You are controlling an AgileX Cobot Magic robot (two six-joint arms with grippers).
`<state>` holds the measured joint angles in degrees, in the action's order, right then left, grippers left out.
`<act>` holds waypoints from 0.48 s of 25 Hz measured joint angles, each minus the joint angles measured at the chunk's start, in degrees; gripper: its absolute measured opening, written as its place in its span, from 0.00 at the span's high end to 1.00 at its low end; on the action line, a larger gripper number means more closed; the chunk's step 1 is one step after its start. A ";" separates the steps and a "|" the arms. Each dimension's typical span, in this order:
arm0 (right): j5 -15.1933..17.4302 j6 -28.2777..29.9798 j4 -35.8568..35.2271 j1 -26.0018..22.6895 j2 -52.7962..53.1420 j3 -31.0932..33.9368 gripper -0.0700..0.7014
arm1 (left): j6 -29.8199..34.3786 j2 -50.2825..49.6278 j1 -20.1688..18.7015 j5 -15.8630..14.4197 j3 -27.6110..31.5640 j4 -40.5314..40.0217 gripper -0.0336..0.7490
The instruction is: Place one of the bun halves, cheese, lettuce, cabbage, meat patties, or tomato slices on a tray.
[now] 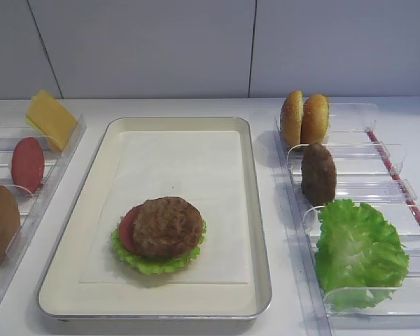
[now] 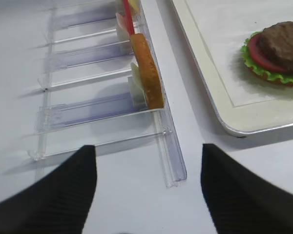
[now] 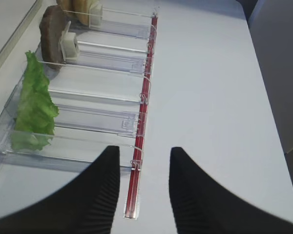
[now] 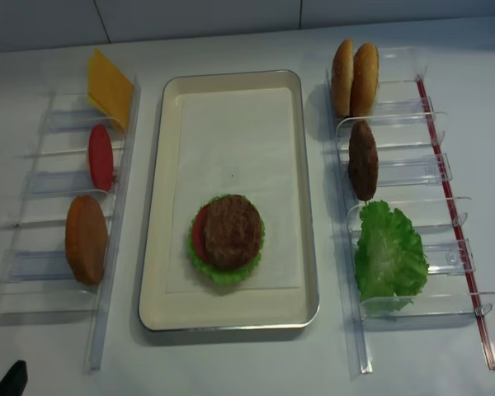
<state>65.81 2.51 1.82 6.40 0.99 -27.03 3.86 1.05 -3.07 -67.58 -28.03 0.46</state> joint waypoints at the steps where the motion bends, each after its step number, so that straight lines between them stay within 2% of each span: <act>1: 0.00 0.00 0.00 0.00 0.00 0.00 0.52 | 0.00 0.00 0.00 0.00 0.00 0.00 0.36; 12: 0.00 -0.09 0.00 0.00 0.00 0.00 0.52 | 0.00 0.00 0.00 0.00 0.00 0.00 0.36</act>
<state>65.81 2.42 1.82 6.40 0.99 -27.03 3.86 1.05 -3.07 -67.58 -28.03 0.46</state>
